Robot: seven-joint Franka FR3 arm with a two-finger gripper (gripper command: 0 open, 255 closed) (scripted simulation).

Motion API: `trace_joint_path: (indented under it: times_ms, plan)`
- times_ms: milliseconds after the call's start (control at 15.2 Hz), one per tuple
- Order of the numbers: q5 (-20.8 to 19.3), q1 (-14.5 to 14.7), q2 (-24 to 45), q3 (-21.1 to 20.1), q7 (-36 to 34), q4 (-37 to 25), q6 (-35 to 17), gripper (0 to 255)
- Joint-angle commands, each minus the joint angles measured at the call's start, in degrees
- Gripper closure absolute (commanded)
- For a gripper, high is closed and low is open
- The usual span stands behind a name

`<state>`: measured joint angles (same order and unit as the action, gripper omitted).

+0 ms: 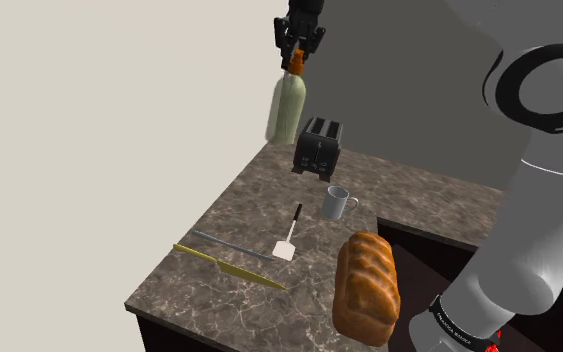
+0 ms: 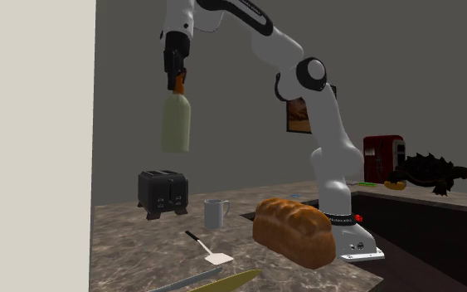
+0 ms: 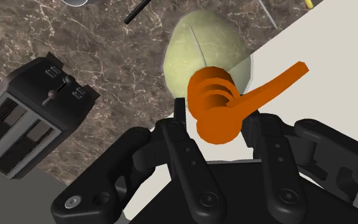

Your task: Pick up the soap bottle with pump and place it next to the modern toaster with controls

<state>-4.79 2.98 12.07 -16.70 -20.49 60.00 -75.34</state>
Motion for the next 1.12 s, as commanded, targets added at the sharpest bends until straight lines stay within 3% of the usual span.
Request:
trace_joint_path:
  times_ms: [0, 528, 1056]
  plan:
    - [1.2, -2.4, -2.5, 1.0, 2.9, 3.6, -1.3, 255]
    - [3.8, -9.8, -7.4, 6.2, 14.5, 9.9, -3.1, 255]
    - [5.1, -16.1, -7.3, 11.4, 25.7, 9.6, -2.9, 255]
